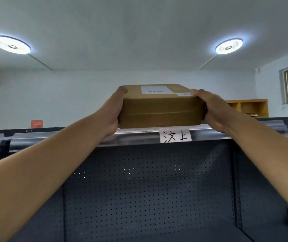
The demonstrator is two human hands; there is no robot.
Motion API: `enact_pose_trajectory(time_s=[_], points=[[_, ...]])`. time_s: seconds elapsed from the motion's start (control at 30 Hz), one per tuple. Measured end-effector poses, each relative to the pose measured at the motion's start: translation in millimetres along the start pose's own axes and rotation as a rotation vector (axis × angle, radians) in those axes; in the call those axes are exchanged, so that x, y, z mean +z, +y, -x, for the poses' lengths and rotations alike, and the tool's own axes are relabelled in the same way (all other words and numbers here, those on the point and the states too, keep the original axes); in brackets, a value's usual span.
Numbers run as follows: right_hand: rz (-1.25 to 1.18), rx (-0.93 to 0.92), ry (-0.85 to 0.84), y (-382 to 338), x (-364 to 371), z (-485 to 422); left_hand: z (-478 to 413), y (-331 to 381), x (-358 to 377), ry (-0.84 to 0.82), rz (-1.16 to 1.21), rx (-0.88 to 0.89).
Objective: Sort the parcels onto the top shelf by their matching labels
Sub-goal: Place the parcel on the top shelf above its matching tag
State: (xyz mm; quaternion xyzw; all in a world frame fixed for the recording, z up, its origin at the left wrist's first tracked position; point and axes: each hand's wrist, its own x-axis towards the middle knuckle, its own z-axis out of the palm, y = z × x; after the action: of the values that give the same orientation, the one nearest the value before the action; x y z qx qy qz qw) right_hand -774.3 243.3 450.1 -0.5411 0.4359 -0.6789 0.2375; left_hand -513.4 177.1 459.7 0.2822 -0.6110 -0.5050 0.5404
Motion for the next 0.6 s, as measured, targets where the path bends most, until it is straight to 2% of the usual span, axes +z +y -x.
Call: enact_pose_trajectory(time_s=[0.2,0.43,0.6], points=[[0.131,0.103,0.009,2,5,-46,-44,-6,-5,-0.025,-0.158,-0.122],[0.307,0.180,-0.052,20,-2,-60,-65,-22,-16,-0.089,-0.276,-0.147],[0.484,0.117,-0.034,23,-6,-64,-73,-27,-10,0.002,-0.362,-0.097]])
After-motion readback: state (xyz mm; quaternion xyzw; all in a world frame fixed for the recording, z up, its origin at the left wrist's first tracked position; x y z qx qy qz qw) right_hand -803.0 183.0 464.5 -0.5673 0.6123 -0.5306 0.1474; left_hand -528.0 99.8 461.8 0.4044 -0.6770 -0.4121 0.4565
